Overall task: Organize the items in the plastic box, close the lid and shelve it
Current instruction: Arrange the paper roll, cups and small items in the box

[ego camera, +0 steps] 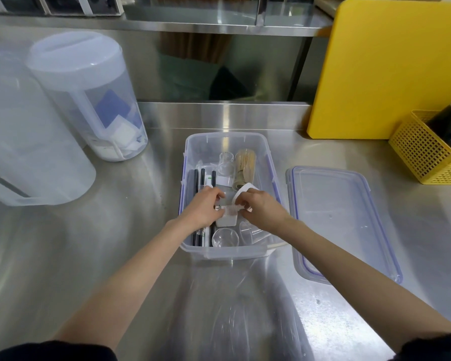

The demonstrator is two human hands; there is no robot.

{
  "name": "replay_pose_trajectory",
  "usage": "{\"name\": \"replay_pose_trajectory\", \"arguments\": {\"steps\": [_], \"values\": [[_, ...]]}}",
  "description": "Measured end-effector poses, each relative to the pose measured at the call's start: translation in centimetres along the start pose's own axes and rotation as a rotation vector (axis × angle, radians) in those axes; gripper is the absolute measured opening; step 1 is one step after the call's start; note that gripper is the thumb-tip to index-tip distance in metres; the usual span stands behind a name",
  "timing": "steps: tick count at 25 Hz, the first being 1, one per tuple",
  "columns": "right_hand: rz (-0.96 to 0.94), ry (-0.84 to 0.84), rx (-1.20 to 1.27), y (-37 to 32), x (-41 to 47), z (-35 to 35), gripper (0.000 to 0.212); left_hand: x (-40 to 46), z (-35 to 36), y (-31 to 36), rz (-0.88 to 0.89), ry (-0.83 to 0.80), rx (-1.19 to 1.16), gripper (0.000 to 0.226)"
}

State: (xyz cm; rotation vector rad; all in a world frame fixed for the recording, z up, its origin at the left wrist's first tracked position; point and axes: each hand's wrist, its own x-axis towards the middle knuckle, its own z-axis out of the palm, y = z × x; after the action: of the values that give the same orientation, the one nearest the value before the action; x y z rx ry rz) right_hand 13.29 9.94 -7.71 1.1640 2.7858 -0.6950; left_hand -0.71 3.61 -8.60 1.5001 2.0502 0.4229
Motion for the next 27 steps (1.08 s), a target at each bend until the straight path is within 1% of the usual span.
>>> {"name": "replay_pose_trajectory", "arguments": {"steps": [2,4,7,10,12,16,19,22,24,27], "values": [[0.045,-0.013,-0.045,0.0,-0.4,-0.6,0.033,-0.6,-0.7,0.2,0.009,0.066,-0.008,0.027],[0.107,-0.086,-0.127,-0.2,-0.9,-0.5,0.042,-1.2,-0.9,0.2,0.025,0.063,0.037,0.021],[0.181,-0.181,-0.24,-0.5,-1.3,0.7,0.049,-2.0,-0.3,0.3,0.012,-0.103,0.158,0.023],[0.214,-0.171,-0.238,-0.7,-1.1,1.4,0.045,-1.9,0.7,0.1,0.013,-0.253,0.26,0.029],[0.228,-0.153,-0.224,-0.8,-1.1,1.3,0.042,-1.6,1.3,-0.1,0.018,-0.295,0.252,0.032],[0.202,-0.096,-0.29,-0.9,-1.1,0.9,0.042,-1.3,1.5,-0.2,0.02,-0.284,0.221,0.033],[0.173,-0.079,-0.326,-0.8,-1.4,0.1,0.042,-1.5,1.0,0.0,0.023,-0.251,0.139,0.034],[0.181,-0.032,-0.29,-0.7,-1.9,-1.5,0.037,-1.8,0.2,0.2,-0.001,-0.202,-0.044,0.034],[0.186,0.057,-0.22,-0.5,-2.3,-3.1,0.033,-2.3,-0.3,0.3,-0.022,-0.168,-0.209,0.035],[0.173,0.237,-0.051,-0.4,-2.9,-5.8,0.03,-2.8,-1.0,0.5,-0.052,-0.136,-0.426,0.033]]}}
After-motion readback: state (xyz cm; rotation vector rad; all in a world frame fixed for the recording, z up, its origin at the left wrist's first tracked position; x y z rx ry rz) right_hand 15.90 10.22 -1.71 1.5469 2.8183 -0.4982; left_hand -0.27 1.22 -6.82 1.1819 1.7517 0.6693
